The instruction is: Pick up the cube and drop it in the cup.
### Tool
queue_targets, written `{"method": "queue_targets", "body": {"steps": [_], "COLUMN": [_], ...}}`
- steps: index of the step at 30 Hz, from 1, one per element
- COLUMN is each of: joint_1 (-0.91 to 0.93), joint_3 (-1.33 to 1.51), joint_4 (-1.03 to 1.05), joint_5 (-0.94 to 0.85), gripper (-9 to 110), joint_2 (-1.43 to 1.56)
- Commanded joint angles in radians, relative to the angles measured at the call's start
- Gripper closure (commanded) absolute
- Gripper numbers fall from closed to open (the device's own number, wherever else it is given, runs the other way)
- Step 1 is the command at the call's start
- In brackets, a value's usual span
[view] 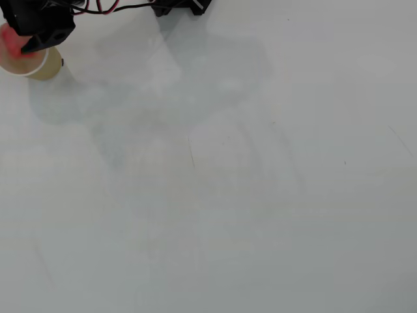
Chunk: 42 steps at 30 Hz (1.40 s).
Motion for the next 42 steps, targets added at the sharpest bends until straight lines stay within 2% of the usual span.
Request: {"method": "queue_targets", "body": {"steps": [1, 10, 18, 20, 28, 36, 42], "joint_1": [-0.009, -0.023, -0.035, -0.049, -0.187, -0.437, -0.669], "joint_3": [-0.179, -0.179, -0.170, -0.170, -0.167, -0.127, -0.011], "joint_4": [-0.063, -0.074, -0.075, -0.075, -0.080, -0.103, -0.115], "joint_5": [0.011, 0.018, 0.018, 0.018, 0.011, 0.017, 0.015], "gripper": [66, 59, 60, 63, 90, 101, 101], "joint_2": [0.011, 0.011, 0.012, 0.018, 0.064, 0.133, 0.239]}}
